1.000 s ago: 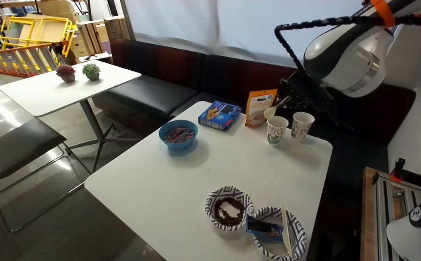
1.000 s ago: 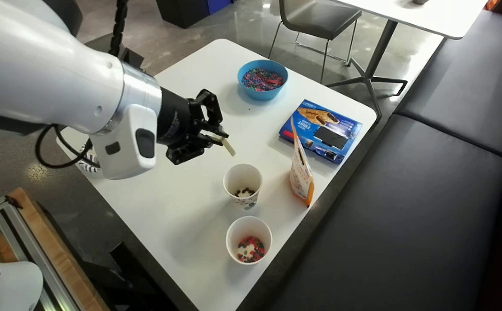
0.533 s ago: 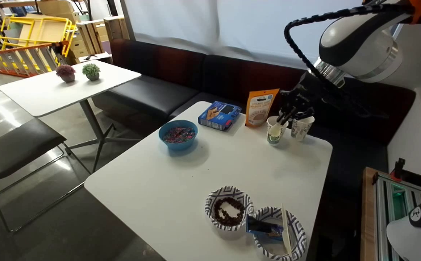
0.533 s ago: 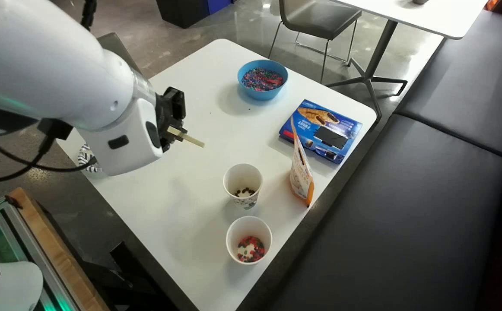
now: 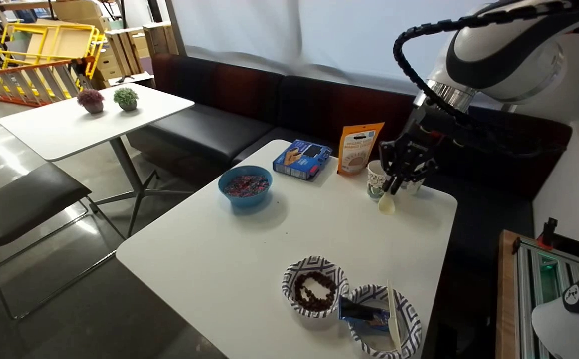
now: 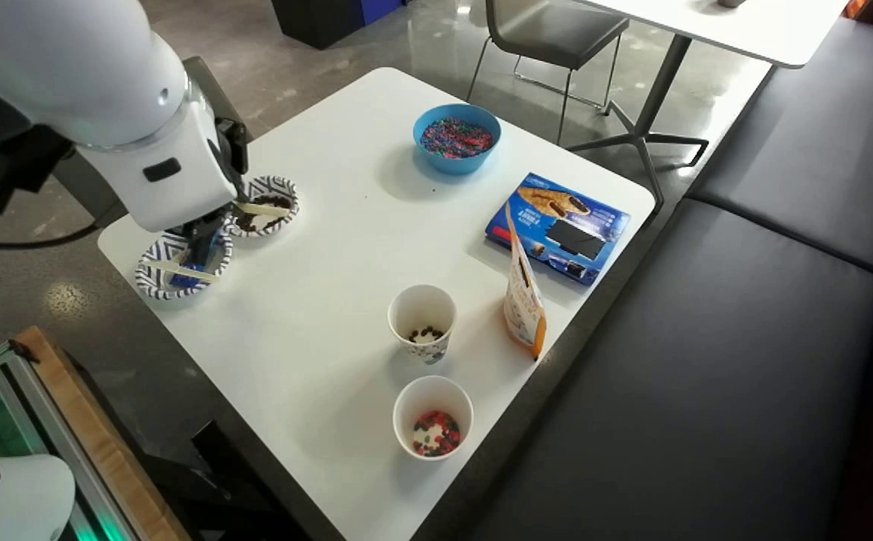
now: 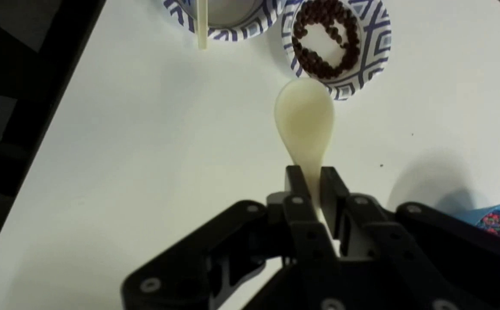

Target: Pick up the spoon, scoop some objects from the bowl and put them in the cup on the right

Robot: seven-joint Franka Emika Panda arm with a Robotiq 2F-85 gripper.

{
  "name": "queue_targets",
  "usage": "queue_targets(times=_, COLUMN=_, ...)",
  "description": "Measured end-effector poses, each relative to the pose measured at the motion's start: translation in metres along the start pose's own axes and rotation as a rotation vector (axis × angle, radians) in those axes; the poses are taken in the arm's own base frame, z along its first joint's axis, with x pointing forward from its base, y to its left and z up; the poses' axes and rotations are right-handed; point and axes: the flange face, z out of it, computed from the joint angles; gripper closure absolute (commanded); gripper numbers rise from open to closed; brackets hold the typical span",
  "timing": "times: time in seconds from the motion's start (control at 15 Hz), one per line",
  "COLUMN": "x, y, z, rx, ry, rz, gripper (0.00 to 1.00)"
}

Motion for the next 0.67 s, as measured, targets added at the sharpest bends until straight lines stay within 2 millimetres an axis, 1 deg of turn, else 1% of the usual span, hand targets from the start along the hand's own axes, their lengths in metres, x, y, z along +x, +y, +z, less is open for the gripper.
queue_targets(times=0.13, x=-0.012, y=-0.008, z=0.007, rx=-0.019, ry=-0.008, rz=-0.016, gripper=0.86)
queue_targets(times=0.33, x=-0.014, y=-0.009, z=0.008, rx=-0.022, ry=-0.009, rz=-0.018, gripper=0.86)
queue_targets(times=0.4, x=-0.014, y=-0.009, z=0.008, rx=-0.022, ry=-0.009, rz=-0.018, gripper=0.96)
queue_targets(times=0.53, x=-0.015, y=-0.009, z=0.008, rx=-0.019, ry=-0.017, rz=-0.020, gripper=0.96)
queue_targets(times=0.67, x=-0.022, y=-0.012, z=0.015, rx=-0.032, ry=-0.037, rz=-0.047, gripper=0.96)
